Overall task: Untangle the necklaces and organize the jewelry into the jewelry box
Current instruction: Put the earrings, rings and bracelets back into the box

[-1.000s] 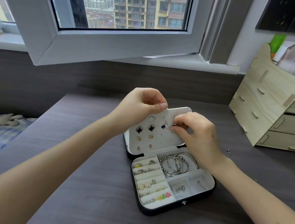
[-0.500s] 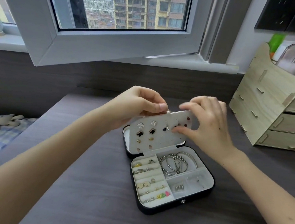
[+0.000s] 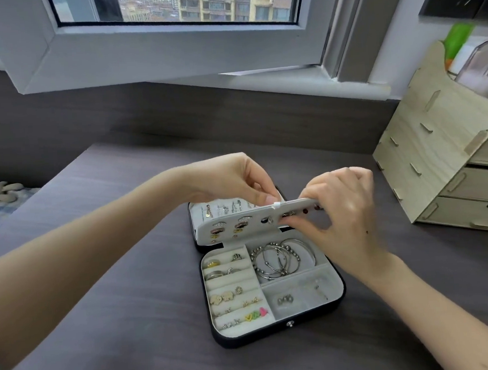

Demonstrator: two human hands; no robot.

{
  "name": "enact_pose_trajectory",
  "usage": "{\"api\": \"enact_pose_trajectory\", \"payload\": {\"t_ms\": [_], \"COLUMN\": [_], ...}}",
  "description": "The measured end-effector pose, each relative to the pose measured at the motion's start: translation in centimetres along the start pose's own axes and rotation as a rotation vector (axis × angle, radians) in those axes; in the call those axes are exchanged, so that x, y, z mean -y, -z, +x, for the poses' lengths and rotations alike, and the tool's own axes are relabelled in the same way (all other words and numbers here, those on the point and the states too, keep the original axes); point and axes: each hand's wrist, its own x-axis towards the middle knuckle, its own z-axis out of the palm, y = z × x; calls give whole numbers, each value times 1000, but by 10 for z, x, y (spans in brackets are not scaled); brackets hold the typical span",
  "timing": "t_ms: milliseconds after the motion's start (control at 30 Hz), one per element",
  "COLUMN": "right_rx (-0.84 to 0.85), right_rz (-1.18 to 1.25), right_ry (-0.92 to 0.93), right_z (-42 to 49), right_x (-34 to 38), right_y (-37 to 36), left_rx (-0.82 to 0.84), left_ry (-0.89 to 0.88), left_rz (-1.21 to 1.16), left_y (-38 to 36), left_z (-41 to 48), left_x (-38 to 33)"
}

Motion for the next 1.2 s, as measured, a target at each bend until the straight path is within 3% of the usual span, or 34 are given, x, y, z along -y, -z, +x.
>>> {"api": "enact_pose_trajectory", "payload": {"t_ms": [267, 1200], "right_rx": [-101, -98], "right_rz": [-33, -47], "right_ry": [78, 74], "right_z": [-15, -18], "right_x": [-1, 1], "right_y": [-3, -3], "left_rx": [155, 144], "left_ry": [-43, -111], "left_rz": [-58, -102], "left_y": [-5, -9], "left_z": [13, 17], "left_x": [7, 16]}}
